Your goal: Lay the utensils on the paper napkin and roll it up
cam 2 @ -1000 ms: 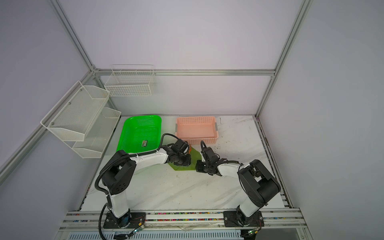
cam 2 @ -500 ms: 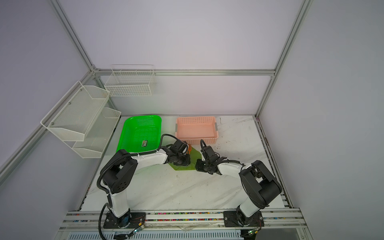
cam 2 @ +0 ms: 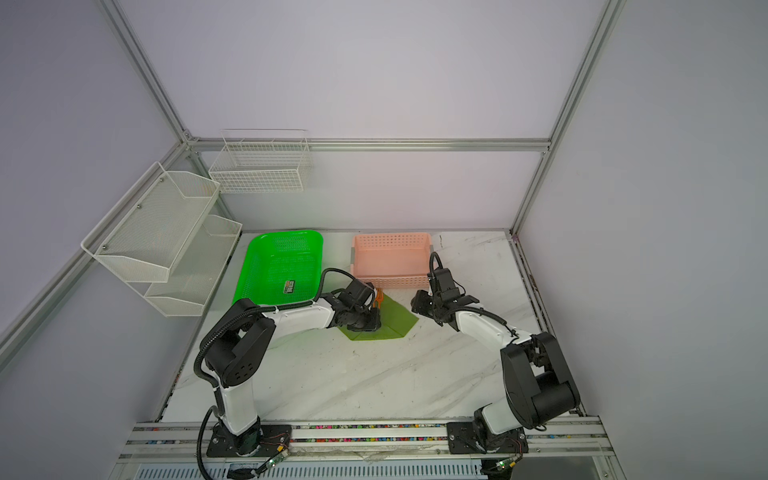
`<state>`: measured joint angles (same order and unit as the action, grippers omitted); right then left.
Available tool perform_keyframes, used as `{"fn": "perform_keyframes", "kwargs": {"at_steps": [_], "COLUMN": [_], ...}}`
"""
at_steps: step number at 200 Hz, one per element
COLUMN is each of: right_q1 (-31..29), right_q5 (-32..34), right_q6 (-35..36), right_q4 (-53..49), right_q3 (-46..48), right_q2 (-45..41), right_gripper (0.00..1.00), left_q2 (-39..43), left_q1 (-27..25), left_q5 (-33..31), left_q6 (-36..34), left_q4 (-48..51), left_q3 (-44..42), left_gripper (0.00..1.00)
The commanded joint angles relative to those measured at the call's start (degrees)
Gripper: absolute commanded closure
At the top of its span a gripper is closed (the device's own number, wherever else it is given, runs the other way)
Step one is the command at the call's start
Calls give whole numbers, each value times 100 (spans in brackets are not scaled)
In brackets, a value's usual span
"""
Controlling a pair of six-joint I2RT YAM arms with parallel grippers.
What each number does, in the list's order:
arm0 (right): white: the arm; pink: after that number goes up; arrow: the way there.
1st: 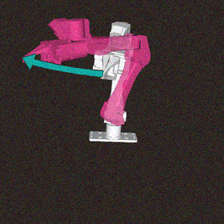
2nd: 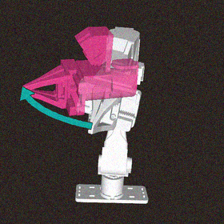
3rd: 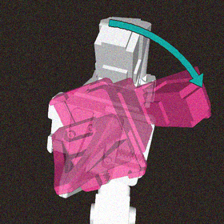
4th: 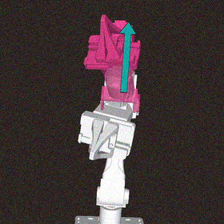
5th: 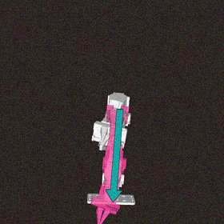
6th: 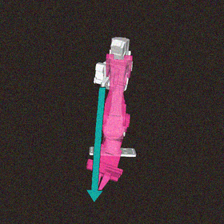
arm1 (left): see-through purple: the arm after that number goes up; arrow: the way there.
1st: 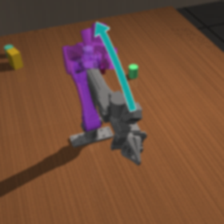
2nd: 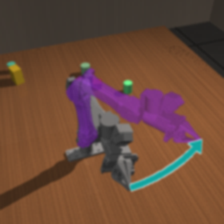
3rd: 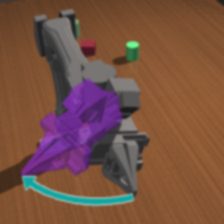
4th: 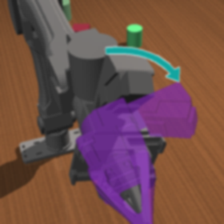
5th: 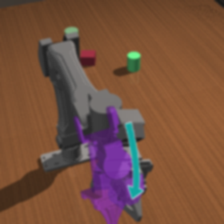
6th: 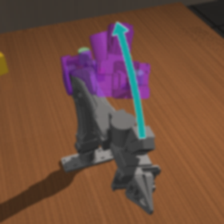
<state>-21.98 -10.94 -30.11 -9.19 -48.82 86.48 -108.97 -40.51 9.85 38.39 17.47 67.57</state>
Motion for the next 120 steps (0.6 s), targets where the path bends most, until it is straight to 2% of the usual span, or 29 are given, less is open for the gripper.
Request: {"fn": "perform_keyframes", "kwargs": {"at_steps": [1, 45, 120], "right_q1": [-36, -34, -38], "right_q5": [-88, -226, -564], "right_q6": [254, 370, 262], "right_q4": [-199, -104, 341], "right_q3": [71, 73, 250], "right_q2": [204, 496, 855], "right_gripper": [49, 46, 47], "left_q2": [20, 35, 70], "left_q1": [43, 43, 39], "left_q5": [33, 52, 52], "left_q6": [36, 37, 55], "left_q4": [-85, -108, -132], "left_q3": [-233, -232, -282], "left_gripper": [83, 83, 83]}}
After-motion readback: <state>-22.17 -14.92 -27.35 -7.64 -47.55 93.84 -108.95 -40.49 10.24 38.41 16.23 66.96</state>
